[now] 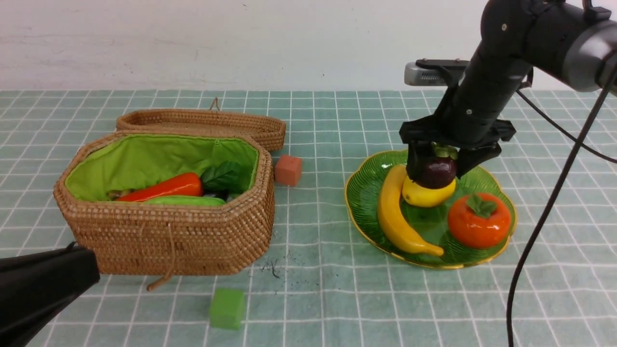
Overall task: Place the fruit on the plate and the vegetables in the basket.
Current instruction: Use the right arm to grab a mangosteen and put it into the right plate
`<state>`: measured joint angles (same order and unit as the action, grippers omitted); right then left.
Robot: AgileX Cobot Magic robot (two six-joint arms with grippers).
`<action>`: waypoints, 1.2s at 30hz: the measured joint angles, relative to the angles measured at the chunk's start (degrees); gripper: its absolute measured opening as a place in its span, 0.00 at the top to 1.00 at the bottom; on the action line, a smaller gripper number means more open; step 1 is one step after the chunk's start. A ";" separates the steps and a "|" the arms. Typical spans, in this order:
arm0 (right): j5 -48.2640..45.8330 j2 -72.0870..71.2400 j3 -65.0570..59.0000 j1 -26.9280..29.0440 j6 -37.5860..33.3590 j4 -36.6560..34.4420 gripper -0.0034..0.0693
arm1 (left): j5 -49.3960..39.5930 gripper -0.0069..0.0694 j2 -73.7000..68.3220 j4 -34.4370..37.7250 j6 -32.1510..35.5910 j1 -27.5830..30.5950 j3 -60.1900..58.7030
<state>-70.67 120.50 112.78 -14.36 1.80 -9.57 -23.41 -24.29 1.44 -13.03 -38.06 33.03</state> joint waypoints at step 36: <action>0.16 3.96 -0.11 0.00 -8.75 -7.49 0.09 | -0.15 0.88 0.00 -1.83 0.00 0.00 0.00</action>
<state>-70.51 124.46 112.67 -14.36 -6.96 -17.06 -23.56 -24.29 -0.39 -13.03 -38.06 33.03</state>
